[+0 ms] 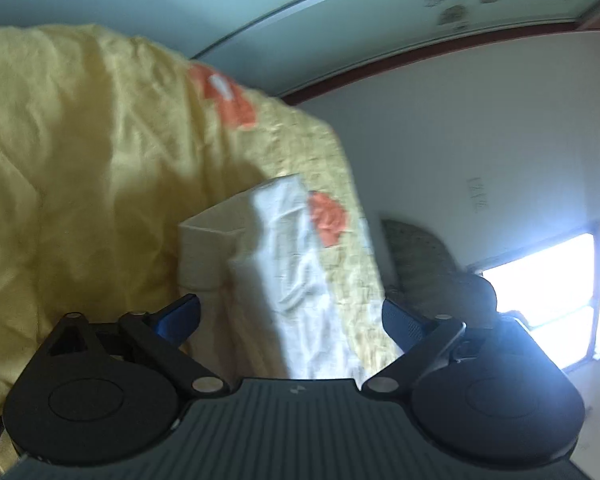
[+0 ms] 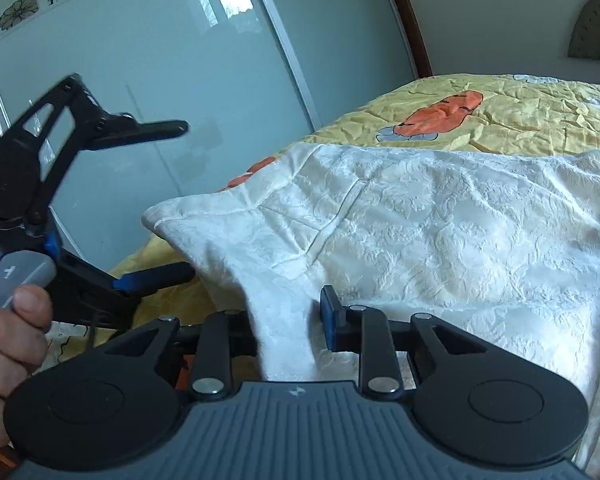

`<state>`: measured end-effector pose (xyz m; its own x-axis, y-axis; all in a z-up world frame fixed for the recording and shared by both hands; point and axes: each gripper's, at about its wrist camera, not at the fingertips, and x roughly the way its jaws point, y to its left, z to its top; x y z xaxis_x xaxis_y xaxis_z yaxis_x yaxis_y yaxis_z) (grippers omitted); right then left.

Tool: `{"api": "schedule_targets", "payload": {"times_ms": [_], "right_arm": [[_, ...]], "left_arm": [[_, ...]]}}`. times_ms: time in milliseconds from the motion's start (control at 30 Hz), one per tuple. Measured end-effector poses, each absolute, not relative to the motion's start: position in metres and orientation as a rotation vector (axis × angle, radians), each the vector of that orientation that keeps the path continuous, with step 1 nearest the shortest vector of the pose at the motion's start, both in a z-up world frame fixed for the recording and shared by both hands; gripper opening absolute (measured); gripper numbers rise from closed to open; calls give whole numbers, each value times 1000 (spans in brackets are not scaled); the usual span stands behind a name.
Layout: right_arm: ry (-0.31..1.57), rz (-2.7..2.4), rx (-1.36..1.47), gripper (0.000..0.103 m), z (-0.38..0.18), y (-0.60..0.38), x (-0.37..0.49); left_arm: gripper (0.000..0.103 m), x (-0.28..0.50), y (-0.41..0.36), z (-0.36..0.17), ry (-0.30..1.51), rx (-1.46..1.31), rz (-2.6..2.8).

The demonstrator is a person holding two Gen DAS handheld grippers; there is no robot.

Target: Fold towel

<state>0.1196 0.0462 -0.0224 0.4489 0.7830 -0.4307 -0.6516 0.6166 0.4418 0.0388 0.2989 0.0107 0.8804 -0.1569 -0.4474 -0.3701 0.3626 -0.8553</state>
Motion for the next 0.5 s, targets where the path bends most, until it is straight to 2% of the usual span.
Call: {"api": "schedule_targets", "payload": {"times_ms": [400, 433, 467, 500], "right_arm": [[674, 908, 303, 24, -27, 40, 126], [673, 909, 305, 25, -26, 40, 126], [671, 911, 306, 25, -26, 39, 126], [670, 911, 307, 26, -26, 39, 125]], "left_arm": [[94, 42, 306, 1, 549, -1216, 233], [90, 47, 306, 0, 539, -1214, 220], [71, 52, 306, -2, 535, -1214, 204], [42, 57, 307, -4, 551, -1209, 204]]}}
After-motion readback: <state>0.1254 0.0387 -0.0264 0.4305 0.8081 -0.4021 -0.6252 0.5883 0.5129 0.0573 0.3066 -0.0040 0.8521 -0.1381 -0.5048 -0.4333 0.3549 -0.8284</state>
